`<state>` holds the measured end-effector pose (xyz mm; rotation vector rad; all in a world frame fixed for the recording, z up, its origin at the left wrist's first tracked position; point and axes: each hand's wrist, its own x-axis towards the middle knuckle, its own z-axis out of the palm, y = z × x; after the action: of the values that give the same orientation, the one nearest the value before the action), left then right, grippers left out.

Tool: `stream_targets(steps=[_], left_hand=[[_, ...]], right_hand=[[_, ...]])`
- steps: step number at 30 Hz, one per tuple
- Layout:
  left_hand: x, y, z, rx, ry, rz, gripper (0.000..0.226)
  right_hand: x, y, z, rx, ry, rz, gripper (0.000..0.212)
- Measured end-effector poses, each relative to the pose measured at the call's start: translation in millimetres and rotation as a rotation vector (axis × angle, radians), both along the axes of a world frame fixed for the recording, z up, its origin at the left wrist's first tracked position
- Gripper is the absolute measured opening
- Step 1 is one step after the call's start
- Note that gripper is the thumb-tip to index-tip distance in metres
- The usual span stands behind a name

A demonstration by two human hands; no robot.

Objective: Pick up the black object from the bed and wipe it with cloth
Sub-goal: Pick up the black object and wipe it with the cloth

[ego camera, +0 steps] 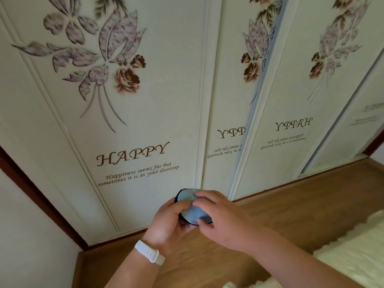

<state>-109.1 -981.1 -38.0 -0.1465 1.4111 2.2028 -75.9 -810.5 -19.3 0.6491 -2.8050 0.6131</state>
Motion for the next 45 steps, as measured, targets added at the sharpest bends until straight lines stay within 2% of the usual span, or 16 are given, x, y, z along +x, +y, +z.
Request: stream_targets(steps=[13,22,29,40,45], left_hand=[[-129.9,62.7,-5.3,-0.075,0.001,-0.003,0.028],[-238.8,159.9,26.7,-0.115,0.091,-0.104,0.03],[-293.7,243.9,28.6,-0.054,0.09,-0.272,0.027],[-376.9,386.2,13.7,-0.037,0.0,-0.619,0.028],[-418.0,452.5,28.3,0.006,0.047,-0.814,0.024]], right_hand=[[-130.0,60.2,-19.1,-0.079,0.009,0.013,0.041],[-222.1,154.1,9.0,-0.091,0.071,-0.075,0.046],[-245.7,225.2,19.0,-0.026,0.077,-0.264,0.048],[-285.6,325.7,14.7,0.077,-0.034,-0.656,0.049],[-307.1,359.8,31.9,0.091,-0.007,-0.85,0.05]])
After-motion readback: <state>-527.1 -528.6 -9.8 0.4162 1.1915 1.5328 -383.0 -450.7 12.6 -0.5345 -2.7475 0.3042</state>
